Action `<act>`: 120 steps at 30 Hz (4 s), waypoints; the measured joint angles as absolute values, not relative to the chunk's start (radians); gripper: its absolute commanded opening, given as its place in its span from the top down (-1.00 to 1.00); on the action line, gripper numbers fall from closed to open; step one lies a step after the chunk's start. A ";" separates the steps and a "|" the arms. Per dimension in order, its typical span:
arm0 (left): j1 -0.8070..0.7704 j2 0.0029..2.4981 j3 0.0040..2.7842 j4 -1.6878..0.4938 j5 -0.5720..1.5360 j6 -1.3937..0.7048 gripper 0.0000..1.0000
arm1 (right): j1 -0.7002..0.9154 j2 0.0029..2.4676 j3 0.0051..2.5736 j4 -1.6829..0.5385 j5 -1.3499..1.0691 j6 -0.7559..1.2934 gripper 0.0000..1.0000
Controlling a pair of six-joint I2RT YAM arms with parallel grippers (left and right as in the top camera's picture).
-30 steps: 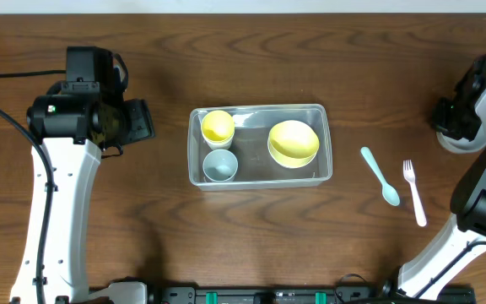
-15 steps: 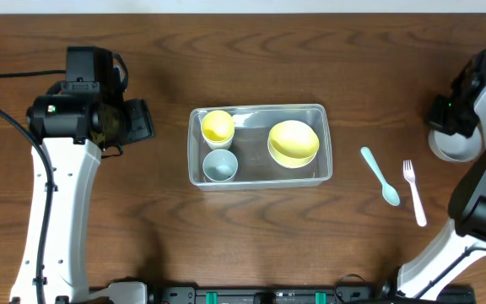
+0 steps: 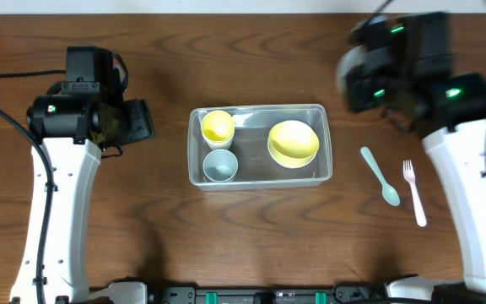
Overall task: Pack container
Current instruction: 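Place the grey bowl into the container on the stacked bowls, then move the right gripper over the mint-green spoon, then close the right gripper on the mint-green spoon handle and lift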
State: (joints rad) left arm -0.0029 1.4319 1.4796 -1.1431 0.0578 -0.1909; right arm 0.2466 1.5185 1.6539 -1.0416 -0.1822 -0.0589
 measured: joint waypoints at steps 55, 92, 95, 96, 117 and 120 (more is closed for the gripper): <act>-0.003 1.432 1.480 -1.148 0.057 -0.191 -0.34 | -0.141 1.473 1.540 -1.291 0.034 0.151 -0.82; -0.003 1.432 1.480 -1.148 0.058 -0.191 -0.35 | -0.072 1.759 1.032 -0.937 -0.064 -0.301 -0.86; -0.003 1.432 1.480 -1.148 0.058 -0.191 -0.35 | -0.072 1.790 1.032 -0.937 -0.049 -0.306 -0.73; -0.003 1.432 1.480 -1.148 0.058 -0.191 -0.35 | -0.072 1.798 1.032 -0.937 -0.047 -0.307 -0.69; -0.003 1.432 1.480 -1.148 0.058 -0.191 -0.35 | -0.072 1.825 1.034 -0.931 0.035 -0.281 0.59; -0.003 1.432 1.480 -1.148 0.058 -0.191 -0.35 | -0.072 1.825 1.034 -0.925 0.036 -0.272 0.65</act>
